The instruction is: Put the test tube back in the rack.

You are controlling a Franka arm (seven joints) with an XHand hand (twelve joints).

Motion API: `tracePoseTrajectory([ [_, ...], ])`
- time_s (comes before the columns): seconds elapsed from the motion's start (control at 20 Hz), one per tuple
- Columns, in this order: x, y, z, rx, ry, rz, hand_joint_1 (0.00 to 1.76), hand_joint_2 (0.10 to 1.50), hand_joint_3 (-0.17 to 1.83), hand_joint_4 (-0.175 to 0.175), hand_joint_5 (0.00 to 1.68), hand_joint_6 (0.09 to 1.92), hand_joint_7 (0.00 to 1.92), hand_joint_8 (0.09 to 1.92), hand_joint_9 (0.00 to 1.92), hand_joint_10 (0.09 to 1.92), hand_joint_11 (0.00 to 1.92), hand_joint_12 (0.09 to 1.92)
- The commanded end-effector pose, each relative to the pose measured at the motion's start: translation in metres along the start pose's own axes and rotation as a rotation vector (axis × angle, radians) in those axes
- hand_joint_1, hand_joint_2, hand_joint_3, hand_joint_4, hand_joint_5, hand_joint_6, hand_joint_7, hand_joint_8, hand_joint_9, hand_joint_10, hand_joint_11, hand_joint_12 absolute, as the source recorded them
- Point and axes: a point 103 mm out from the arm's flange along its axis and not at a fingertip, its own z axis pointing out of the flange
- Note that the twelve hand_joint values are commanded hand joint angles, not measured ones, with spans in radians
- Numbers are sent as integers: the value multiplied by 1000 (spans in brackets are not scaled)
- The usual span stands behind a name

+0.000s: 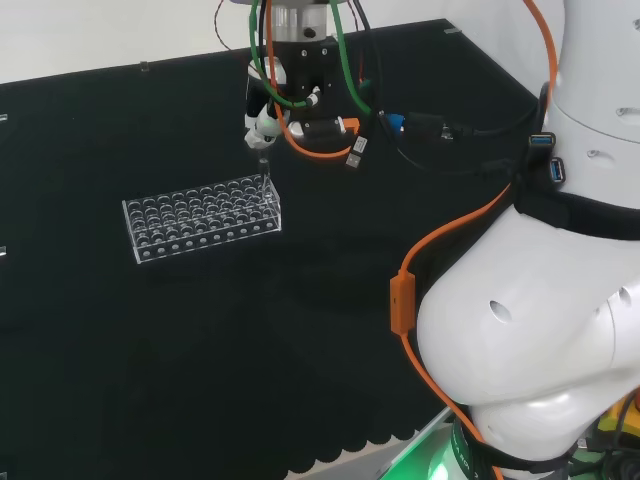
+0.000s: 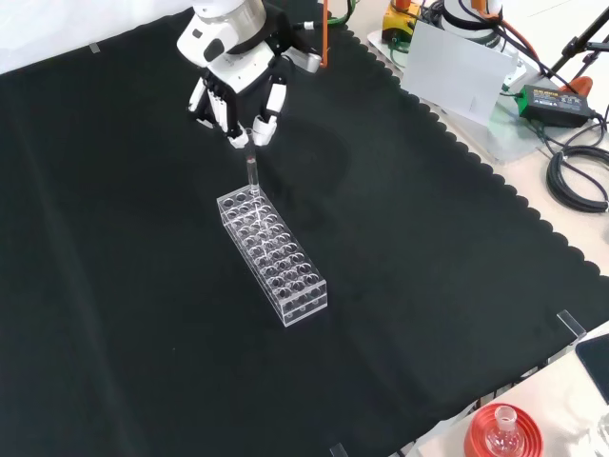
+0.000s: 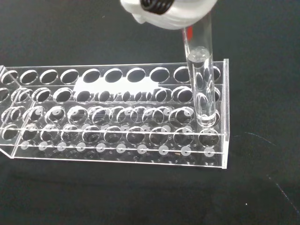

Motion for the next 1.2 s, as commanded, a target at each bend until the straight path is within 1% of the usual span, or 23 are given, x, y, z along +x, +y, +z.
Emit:
tracePoseTrajectory([
  [0.05,1,0,1,-1,-2,-1,1417,971,-15,-175,1273,488,1416,538,1266,308,479,1360],
  [0.6,1,1,7,3,8,0,1417,971,-15,-175,1274,487,1417,536,1267,307,479,1360],
  [1.2,0,3,11,13,30,15,1417,971,-15,-175,1274,486,1417,535,1268,305,479,1360],
])
